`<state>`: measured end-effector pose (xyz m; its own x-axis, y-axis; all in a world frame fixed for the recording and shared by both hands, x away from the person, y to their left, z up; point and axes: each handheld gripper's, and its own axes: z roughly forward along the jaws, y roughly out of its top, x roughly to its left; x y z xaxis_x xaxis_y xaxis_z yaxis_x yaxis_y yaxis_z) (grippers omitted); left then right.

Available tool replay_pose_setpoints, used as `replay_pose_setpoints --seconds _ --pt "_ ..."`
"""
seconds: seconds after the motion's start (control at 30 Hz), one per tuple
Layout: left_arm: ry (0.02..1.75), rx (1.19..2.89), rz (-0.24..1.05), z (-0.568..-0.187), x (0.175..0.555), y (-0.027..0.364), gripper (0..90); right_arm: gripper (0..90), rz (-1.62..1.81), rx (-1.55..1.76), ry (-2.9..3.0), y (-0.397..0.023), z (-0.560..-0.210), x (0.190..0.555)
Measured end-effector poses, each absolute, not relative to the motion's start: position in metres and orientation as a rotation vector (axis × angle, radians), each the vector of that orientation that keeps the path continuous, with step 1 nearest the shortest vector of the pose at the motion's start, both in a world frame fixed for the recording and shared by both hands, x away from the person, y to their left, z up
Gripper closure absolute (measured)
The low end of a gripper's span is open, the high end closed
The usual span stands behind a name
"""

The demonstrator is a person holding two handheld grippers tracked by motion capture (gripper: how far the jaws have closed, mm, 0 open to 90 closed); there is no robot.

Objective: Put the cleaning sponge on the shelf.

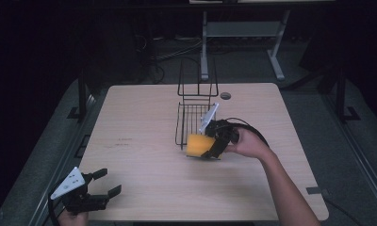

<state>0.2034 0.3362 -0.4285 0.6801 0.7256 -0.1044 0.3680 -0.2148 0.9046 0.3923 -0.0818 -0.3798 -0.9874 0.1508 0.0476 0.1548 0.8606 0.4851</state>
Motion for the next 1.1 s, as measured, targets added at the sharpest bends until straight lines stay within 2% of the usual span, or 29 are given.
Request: replay_pose_setpoints --seconds 1.1 --pt "0.863 1.823 0.423 -0.428 0.203 0.337 14.0 21.7 -0.771 -0.276 -2.974 -0.068 -0.390 0.429"
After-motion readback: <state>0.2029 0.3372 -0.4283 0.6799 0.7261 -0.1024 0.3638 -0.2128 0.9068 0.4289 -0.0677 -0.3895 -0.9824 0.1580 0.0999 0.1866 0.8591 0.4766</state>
